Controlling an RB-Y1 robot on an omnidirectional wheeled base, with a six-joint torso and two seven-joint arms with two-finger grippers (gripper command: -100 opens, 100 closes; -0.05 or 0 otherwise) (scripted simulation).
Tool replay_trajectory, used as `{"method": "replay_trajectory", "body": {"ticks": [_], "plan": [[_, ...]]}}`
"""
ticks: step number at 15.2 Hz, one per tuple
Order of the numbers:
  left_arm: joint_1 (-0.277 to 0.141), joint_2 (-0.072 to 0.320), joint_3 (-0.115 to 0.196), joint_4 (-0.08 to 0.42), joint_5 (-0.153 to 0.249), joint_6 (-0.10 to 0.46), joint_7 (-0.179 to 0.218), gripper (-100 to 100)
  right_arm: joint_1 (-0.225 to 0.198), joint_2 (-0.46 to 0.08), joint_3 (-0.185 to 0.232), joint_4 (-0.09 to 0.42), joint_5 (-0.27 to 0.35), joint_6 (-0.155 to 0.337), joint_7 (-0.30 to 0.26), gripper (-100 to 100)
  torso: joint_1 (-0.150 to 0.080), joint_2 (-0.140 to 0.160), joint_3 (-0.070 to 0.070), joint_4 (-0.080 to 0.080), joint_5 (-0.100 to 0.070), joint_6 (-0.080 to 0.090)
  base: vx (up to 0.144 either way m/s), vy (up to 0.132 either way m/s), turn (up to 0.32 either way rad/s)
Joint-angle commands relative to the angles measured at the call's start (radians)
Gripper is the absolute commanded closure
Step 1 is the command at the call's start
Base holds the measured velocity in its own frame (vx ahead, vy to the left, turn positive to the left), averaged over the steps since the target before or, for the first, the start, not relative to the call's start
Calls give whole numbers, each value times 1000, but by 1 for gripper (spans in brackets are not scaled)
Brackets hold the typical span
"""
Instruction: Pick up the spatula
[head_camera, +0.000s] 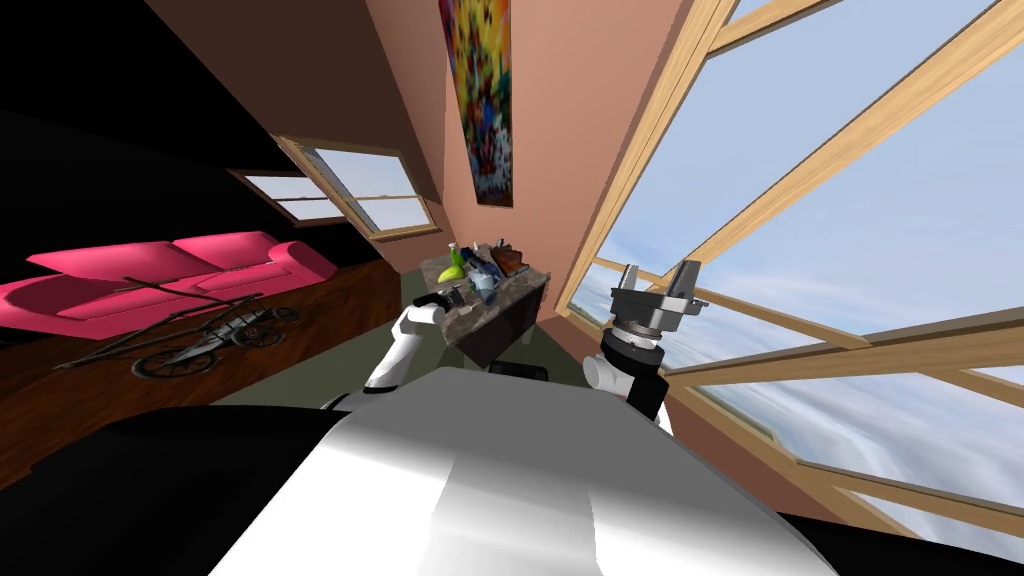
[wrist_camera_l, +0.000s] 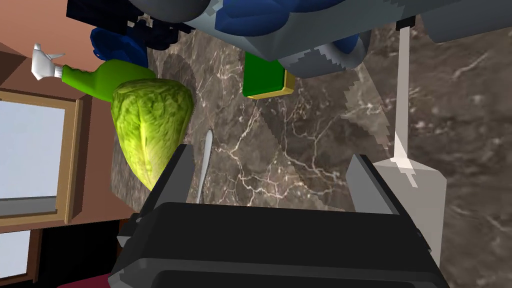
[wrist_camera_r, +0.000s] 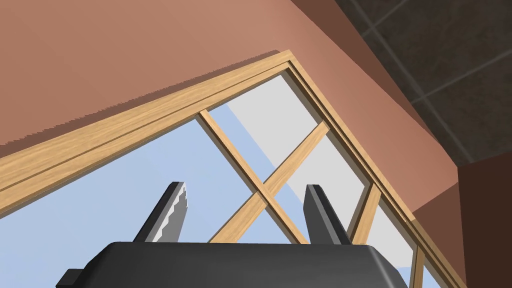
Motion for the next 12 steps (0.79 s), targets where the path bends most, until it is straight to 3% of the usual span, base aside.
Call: {"method": "replay_trajectory", "body": {"ticks": [1,2,3,5,6,8,9,11,12], "plan": [[-19,12,4,22,21,50,23,-100,0,0,0,0,0,0,0,0,0,0,0,0,0,0,22,-10,-97],[-19,12,4,22,21,67,23,-100,0,0,0,0,0,0,0,0,0,0,0,0,0,0,17,-6,-33],[-41,29,9,54,51,91,50,-100,0,0,0,0,0,0,0,0,0,0,0,0,0,0,21,-10,-80],[-41,29,9,54,51,128,50,-100,0,0,0,0,0,0,0,0,0,0,0,0,0,0,17,-7,-69],[-63,46,14,86,80,152,76,-100,0,0,0,0,0,0,0,0,0,0,0,0,0,0,19,-6,-75],[-63,46,14,86,80,188,76,-100,0,0,0,0,0,0,0,0,0,0,0,0,0,0,17,-6,-68],[-85,62,18,116,109,211,101,-100,0,0,0,0,0,0,0,0,0,0,0,0,0,0,18,-7,-77],[-85,62,18,116,109,247,101,-100,0,0,0,0,0,0,0,0,0,0,0,0,0,0,17,-5,-62],[-105,77,23,146,136,273,126,-100,0,0,0,0,0,0,0,0,0,0,0,0,0,0,17,-8,-79]]}}
